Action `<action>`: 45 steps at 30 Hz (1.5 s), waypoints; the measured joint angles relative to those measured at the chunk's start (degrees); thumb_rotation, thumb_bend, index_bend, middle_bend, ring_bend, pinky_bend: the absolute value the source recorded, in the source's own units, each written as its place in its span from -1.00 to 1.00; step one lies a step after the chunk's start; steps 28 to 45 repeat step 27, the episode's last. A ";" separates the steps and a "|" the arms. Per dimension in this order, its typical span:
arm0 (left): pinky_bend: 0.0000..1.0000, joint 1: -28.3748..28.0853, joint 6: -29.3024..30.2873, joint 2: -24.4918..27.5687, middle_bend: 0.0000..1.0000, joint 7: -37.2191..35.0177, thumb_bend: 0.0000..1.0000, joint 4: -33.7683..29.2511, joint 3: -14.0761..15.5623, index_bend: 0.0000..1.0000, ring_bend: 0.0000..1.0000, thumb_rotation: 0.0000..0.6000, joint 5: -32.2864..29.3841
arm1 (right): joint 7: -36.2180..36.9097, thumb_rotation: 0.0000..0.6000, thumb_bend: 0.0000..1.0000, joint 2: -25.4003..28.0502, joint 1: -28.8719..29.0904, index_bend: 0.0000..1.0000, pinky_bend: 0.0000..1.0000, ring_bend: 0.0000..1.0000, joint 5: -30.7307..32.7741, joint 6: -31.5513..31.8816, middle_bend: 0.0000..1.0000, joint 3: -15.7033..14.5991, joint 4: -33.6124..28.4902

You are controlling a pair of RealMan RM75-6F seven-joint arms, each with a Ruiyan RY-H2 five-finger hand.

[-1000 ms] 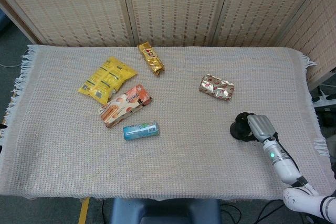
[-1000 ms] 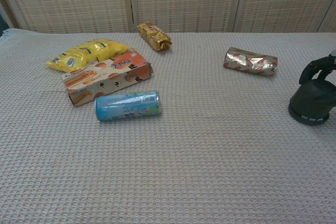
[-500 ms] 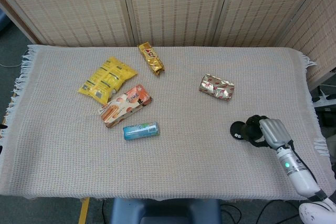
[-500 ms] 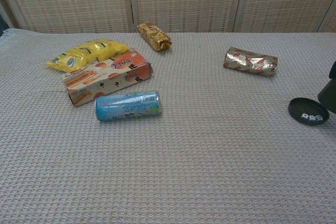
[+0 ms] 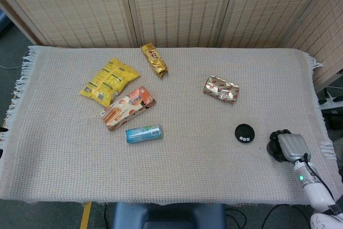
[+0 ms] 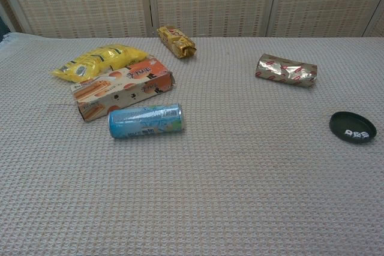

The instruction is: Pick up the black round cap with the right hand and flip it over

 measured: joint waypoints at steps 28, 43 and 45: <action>-0.53 -0.55 -1.17 -0.43 -1.00 1.37 -0.11 0.00 -0.14 -0.48 -1.00 1.00 -0.74 | 7.72 1.00 -0.64 0.09 -14.71 -1.00 -0.80 -1.00 -17.07 31.33 -1.00 2.33 -4.58; -0.53 -0.55 -1.17 -0.43 -1.00 1.37 -0.11 0.00 -0.14 -0.48 -1.00 1.00 -0.74 | 7.72 1.00 -0.64 0.09 -14.71 -1.00 -0.80 -1.00 -17.07 31.33 -1.00 2.33 -4.58; -0.53 -0.55 -1.17 -0.43 -1.00 1.37 -0.11 0.00 -0.14 -0.48 -1.00 1.00 -0.74 | 7.72 1.00 -0.64 0.09 -14.71 -1.00 -0.80 -1.00 -17.07 31.33 -1.00 2.33 -4.58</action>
